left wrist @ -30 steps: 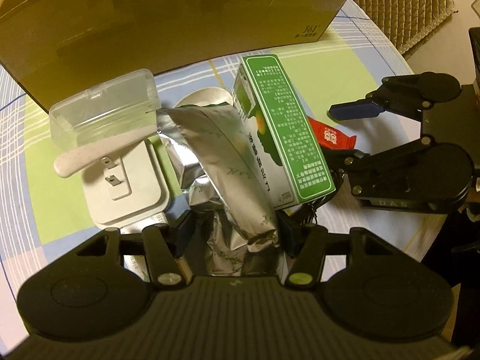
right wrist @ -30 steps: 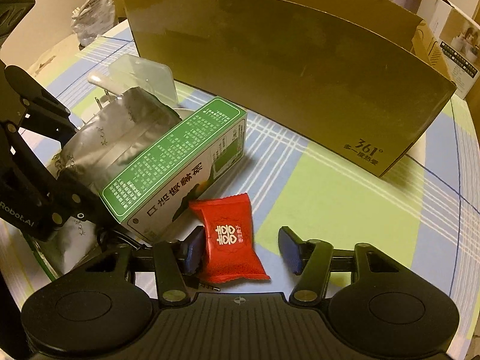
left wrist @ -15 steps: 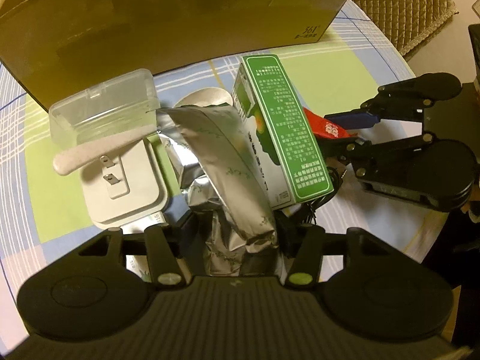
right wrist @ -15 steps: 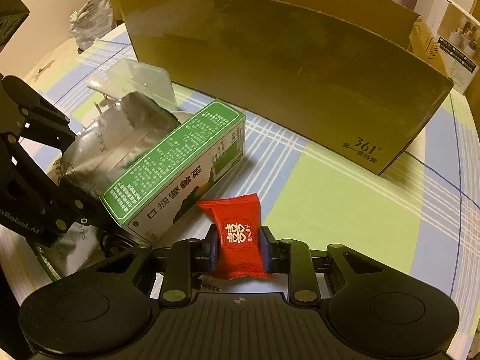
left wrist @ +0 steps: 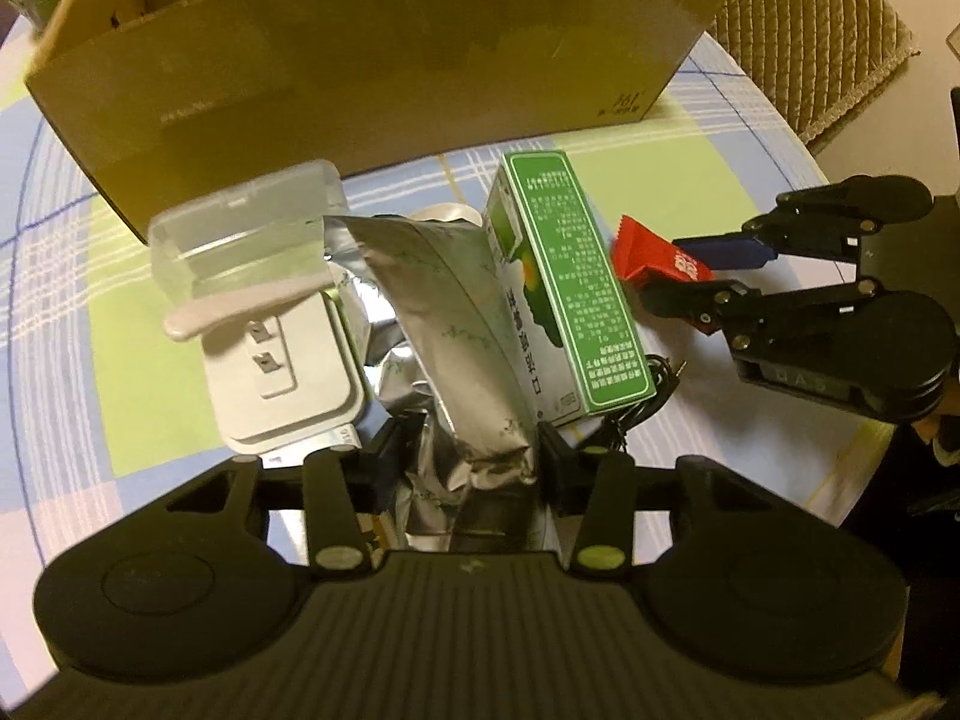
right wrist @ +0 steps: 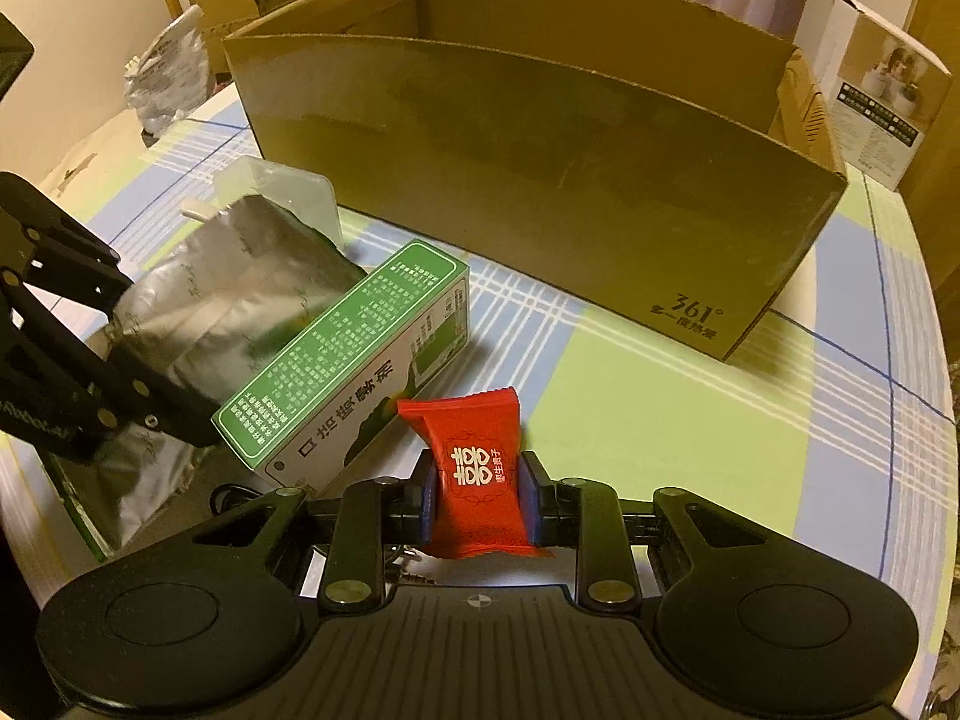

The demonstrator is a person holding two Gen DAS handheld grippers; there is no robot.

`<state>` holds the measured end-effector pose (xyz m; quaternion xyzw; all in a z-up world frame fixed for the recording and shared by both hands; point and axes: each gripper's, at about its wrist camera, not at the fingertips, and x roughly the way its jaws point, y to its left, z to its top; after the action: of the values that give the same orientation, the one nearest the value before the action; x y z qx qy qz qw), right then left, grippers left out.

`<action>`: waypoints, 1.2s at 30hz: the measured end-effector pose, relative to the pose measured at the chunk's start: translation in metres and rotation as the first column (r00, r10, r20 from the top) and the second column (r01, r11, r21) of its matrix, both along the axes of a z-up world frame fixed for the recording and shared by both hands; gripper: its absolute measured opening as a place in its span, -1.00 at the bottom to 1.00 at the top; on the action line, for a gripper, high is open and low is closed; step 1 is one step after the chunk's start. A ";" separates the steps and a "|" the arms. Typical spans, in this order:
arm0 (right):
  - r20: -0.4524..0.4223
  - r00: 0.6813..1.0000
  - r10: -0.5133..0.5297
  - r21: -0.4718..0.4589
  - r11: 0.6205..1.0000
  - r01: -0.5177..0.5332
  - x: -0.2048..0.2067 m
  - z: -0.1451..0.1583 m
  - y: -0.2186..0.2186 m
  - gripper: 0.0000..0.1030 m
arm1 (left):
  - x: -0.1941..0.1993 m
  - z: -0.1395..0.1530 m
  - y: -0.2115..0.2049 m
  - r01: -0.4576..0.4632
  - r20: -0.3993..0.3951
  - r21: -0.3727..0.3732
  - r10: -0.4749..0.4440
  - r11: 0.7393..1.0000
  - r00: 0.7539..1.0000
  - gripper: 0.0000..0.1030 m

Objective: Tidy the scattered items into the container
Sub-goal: 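Carry the pouch and candy over the box and open both tools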

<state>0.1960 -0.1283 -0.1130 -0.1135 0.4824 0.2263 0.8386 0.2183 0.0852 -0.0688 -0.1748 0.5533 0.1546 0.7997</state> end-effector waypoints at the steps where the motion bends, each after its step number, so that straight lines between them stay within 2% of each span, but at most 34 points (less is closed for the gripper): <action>1: 0.001 1.000 -0.002 0.002 1.000 0.002 -0.001 0.001 -0.001 -0.43 | -0.003 0.003 0.000 -0.002 0.005 -0.002 0.002 1.000 1.000 -0.22; 12: 0.060 0.998 -0.009 0.010 1.000 0.008 -0.013 0.033 -0.004 -0.43 | -0.013 0.037 -0.013 0.017 0.032 0.039 -0.019 0.999 0.999 -0.22; 21: 0.132 0.991 -0.020 0.042 0.999 0.015 -0.012 0.073 -0.002 -0.43 | -0.007 0.071 -0.013 0.017 0.076 0.088 -0.024 0.996 0.997 -0.22; 28: 0.201 0.979 -0.025 0.069 0.998 0.011 0.014 0.110 0.001 -0.43 | 0.017 0.110 0.005 0.017 0.126 0.157 -0.037 0.987 0.991 -0.22; 36: 0.265 0.964 -0.019 0.067 0.998 0.002 0.068 0.138 0.006 -0.43 | 0.060 0.146 0.044 0.008 0.159 0.215 -0.043 0.977 0.986 -0.22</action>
<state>0.2644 -0.1220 0.0254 -0.1126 0.3585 0.2203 0.9002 0.2779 0.1293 0.0770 -0.0929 0.4685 0.1881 0.8582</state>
